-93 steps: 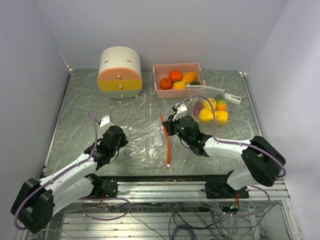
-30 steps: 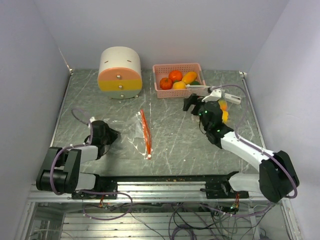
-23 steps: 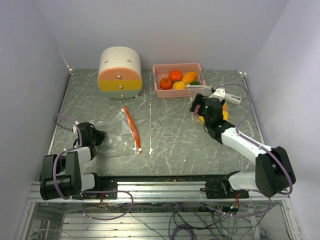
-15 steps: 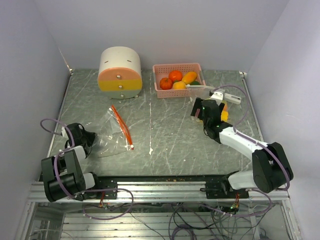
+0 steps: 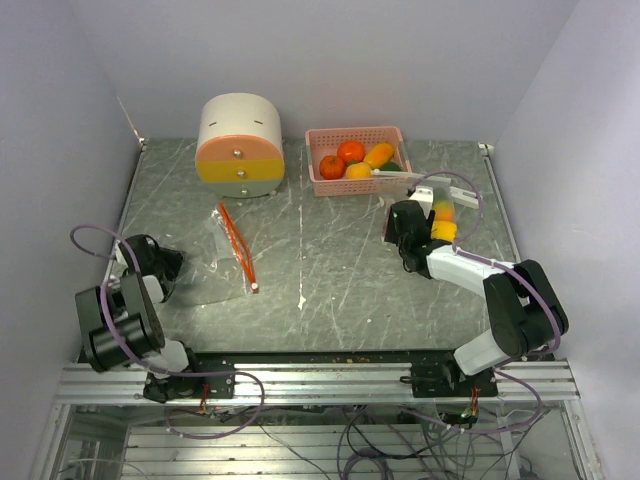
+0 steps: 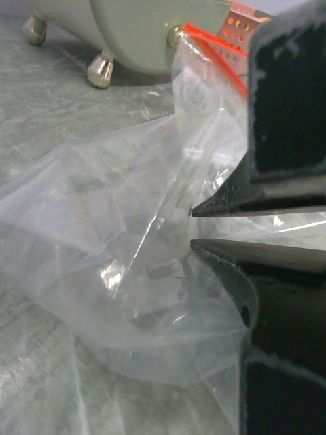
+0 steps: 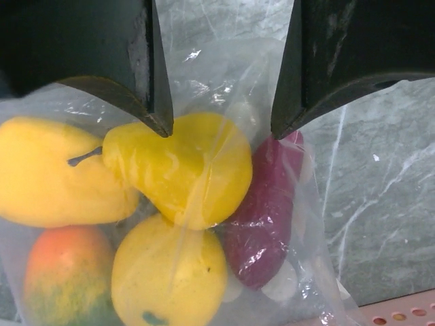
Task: Open the zip-top bag and remove the fake food
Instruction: Move the zipper food storage bag to the center of the board.
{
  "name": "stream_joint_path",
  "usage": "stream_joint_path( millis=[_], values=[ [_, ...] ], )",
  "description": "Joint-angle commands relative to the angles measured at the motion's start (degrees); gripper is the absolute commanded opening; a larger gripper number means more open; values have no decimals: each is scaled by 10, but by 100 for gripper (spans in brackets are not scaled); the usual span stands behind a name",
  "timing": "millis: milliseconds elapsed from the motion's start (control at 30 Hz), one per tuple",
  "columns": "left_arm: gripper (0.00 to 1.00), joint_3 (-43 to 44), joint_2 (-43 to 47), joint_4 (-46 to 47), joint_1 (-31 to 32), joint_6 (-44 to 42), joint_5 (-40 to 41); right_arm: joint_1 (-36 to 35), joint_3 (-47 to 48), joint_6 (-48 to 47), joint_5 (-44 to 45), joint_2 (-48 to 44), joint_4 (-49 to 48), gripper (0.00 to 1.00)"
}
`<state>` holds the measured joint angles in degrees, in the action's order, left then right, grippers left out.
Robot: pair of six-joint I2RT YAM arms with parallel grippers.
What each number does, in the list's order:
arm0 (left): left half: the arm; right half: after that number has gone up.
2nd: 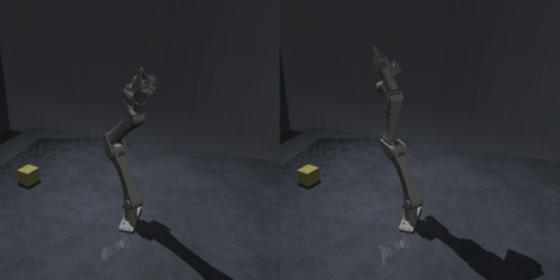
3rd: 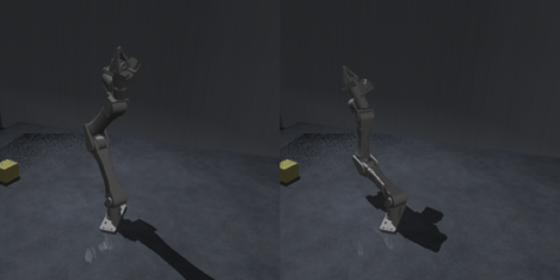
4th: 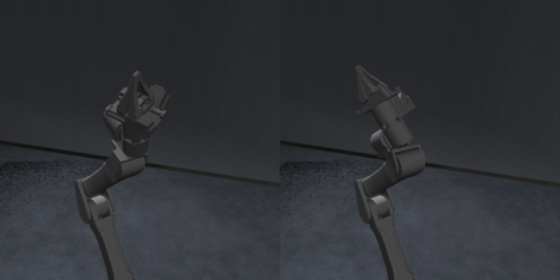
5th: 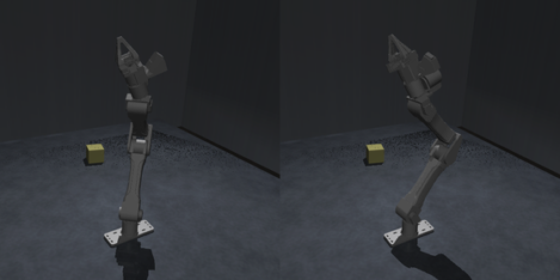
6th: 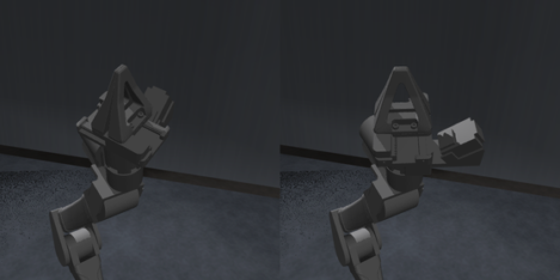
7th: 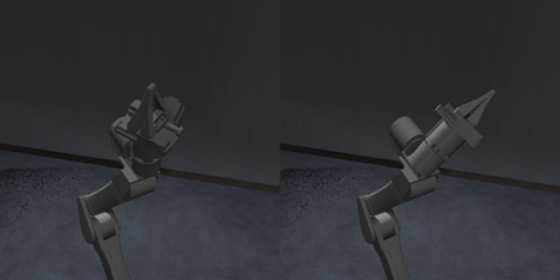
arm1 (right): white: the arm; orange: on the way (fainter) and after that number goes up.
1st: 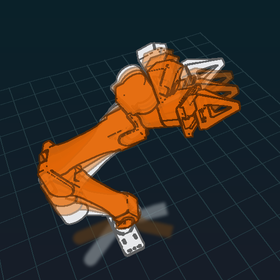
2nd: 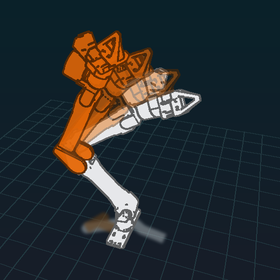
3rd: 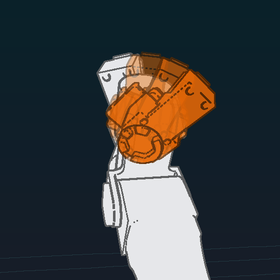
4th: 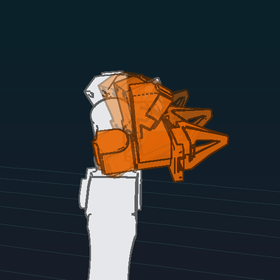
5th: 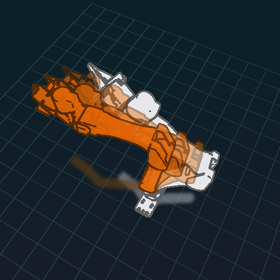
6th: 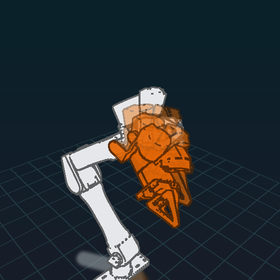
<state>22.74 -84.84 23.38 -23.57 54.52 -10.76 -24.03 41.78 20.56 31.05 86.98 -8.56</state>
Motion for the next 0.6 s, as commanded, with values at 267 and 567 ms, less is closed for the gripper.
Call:
stream_joint_path(
  millis=[267,567],
  values=[
    [57,0,346,-207,10,-44,24,-30,-39,59,-77,-3,-63,23],
    [60,-1,384,-229,42,-88,-34,-168,2,62,2,9,-41,7]
  ],
)
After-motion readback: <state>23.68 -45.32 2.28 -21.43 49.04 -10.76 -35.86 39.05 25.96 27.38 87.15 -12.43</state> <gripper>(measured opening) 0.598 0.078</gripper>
